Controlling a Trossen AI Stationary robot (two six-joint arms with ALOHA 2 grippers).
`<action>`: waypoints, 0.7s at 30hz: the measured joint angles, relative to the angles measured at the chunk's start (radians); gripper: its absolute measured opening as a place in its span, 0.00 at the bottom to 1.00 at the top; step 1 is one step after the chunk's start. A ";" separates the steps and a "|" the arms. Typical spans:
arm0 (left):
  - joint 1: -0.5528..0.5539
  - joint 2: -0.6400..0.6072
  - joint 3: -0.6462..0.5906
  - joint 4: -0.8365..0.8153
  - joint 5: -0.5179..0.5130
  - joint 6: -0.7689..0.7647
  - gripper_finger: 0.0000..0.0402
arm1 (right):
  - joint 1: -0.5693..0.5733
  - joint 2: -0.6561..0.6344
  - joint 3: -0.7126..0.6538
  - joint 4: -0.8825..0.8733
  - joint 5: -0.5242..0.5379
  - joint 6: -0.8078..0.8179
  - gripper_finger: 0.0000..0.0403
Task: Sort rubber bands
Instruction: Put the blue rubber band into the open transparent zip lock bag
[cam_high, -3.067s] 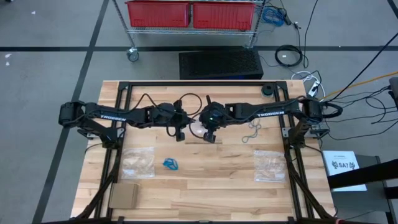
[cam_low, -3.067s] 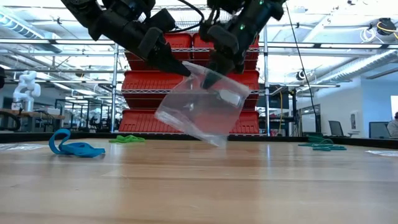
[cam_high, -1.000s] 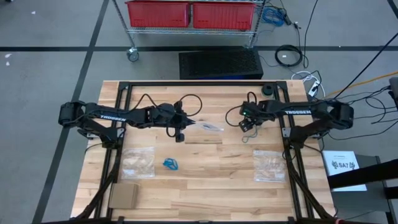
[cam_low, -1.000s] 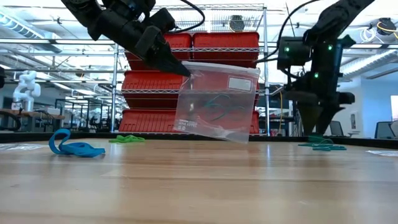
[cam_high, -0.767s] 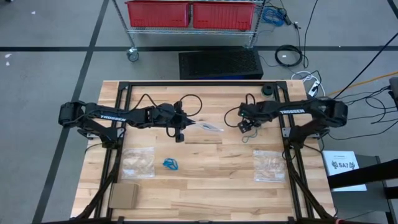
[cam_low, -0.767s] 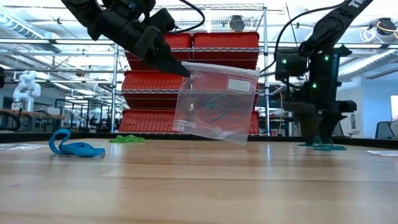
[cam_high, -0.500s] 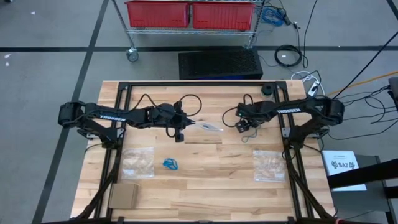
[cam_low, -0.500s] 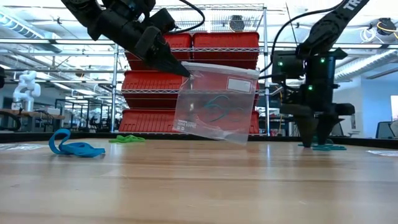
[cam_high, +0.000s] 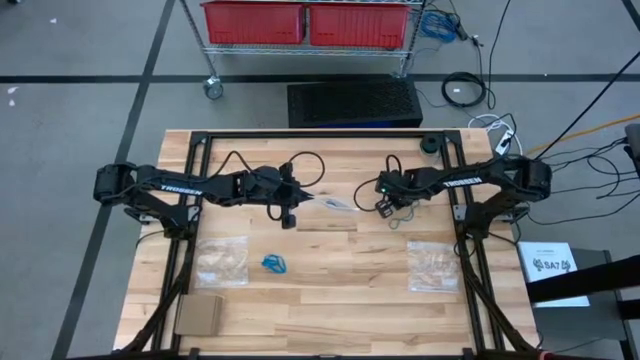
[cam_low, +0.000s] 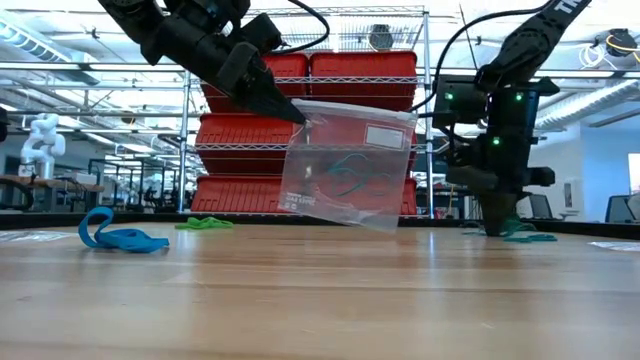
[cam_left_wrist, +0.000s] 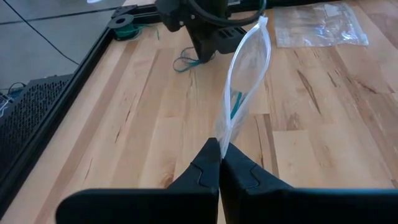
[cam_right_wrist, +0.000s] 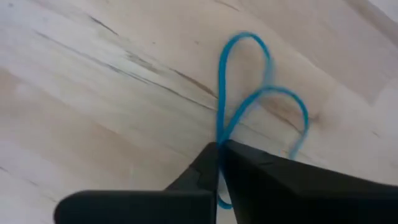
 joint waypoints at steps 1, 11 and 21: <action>0.000 0.000 0.000 0.000 0.000 0.000 0.00 | 0.009 -0.002 0.007 -0.008 0.005 -0.001 0.01; 0.000 0.000 0.000 0.000 0.000 -0.001 0.00 | 0.114 -0.133 0.113 -0.065 -0.017 -0.017 0.00; 0.000 0.000 0.000 0.000 0.000 -0.001 0.00 | 0.265 -0.176 0.361 -0.224 0.036 -0.027 0.00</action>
